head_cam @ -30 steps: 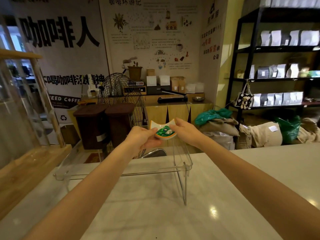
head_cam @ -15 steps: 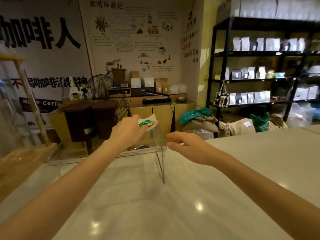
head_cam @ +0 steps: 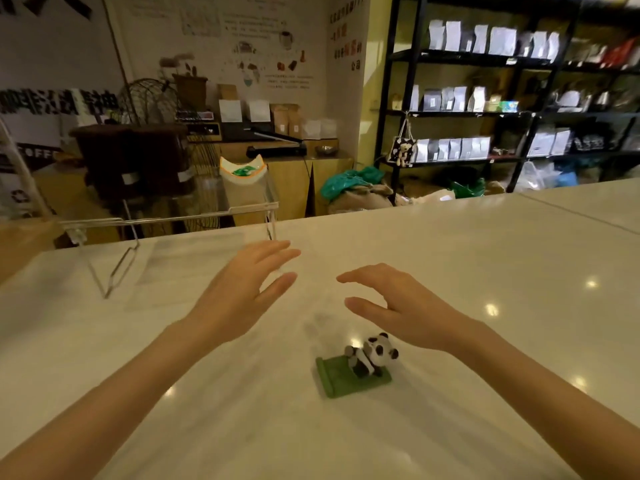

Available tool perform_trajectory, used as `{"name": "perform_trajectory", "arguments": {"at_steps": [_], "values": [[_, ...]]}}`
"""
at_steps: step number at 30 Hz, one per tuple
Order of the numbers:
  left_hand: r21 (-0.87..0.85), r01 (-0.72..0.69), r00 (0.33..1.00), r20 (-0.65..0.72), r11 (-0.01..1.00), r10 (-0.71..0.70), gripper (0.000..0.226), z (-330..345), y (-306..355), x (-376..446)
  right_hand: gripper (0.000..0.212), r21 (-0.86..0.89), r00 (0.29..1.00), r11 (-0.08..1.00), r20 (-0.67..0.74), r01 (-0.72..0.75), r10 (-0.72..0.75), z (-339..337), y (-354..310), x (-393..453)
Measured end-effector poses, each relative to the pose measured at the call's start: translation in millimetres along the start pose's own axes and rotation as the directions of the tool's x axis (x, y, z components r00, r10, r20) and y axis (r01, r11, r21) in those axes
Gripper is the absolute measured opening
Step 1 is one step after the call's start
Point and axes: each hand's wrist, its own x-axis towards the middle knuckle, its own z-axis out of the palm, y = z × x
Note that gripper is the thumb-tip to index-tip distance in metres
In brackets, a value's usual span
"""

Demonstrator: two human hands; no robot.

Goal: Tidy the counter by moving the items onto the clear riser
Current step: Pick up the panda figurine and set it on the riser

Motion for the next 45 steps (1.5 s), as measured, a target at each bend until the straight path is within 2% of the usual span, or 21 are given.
{"name": "perform_trajectory", "arguments": {"at_steps": [3, 8, 11, 14, 18, 22, 25, 30, 35, 42, 45], "values": [[-0.176, 0.023, 0.996, 0.087, 0.984, -0.008, 0.052, 15, 16, -26, 0.041, 0.028, 0.999, 0.999, 0.036, -0.025, 0.024, 11, 2, -20], [-0.308, 0.14, 0.979, 0.186, 0.941, -0.085, 0.046, 34, 30, -49, 0.042, 0.093, 0.996, 0.993, 0.061, -0.069, 0.063, 24, 6, -38], [-0.311, 0.18, 0.967, 0.229, 0.933, -0.11, 0.046, 44, 37, -58, 0.039, 0.143, 0.994, 0.985, 0.056, -0.096, 0.089, 29, 9, -44], [-0.242, 0.156, 0.963, 0.255, 0.958, -0.093, 0.05, 50, 41, -64, 0.033, 0.23, 0.99, 0.963, 0.046, -0.143, 0.136, 33, 10, -47], [-0.214, 0.1, 0.972, 0.23, 0.972, -0.049, 0.044, 53, 42, -67, 0.023, 0.394, 0.977, 0.897, 0.02, -0.202, 0.211, 37, 11, -50], [-0.213, 0.075, 0.981, 0.193, 0.974, -0.033, 0.035, 57, 39, -68, 0.019, 0.609, 0.958, 0.748, 0.071, -0.263, 0.279, 39, 10, -49], [-0.246, 0.112, 0.983, 0.169, 0.963, -0.071, 0.031, 55, 36, -65, 0.019, 0.612, 0.958, 0.743, 0.095, -0.271, 0.271, 35, 8, -43], [-0.391, 0.211, 0.975, 0.147, 0.896, -0.165, 0.028, 40, 29, -56, 0.019, 0.648, 0.968, 0.729, 0.051, -0.219, 0.245, 24, 0, -19], [-0.435, 0.271, 0.962, 0.09, 0.859, -0.257, 0.029, 19, 12, -37, 0.014, 0.635, 0.98, 0.753, 0.035, -0.173, 0.196, 12, -8, 15], [-0.422, 0.241, 0.96, -0.025, 0.874, -0.278, 0.029, -19, -14, -1, 0.01, 0.669, 0.991, 0.737, -0.009, -0.094, 0.134, -10, -22, 70], [-0.406, 0.218, 0.954, -0.104, 0.887, -0.282, 0.029, -39, -25, 17, 0.012, 0.736, 0.994, 0.674, -0.012, -0.067, 0.111, -23, -29, 98]]}}
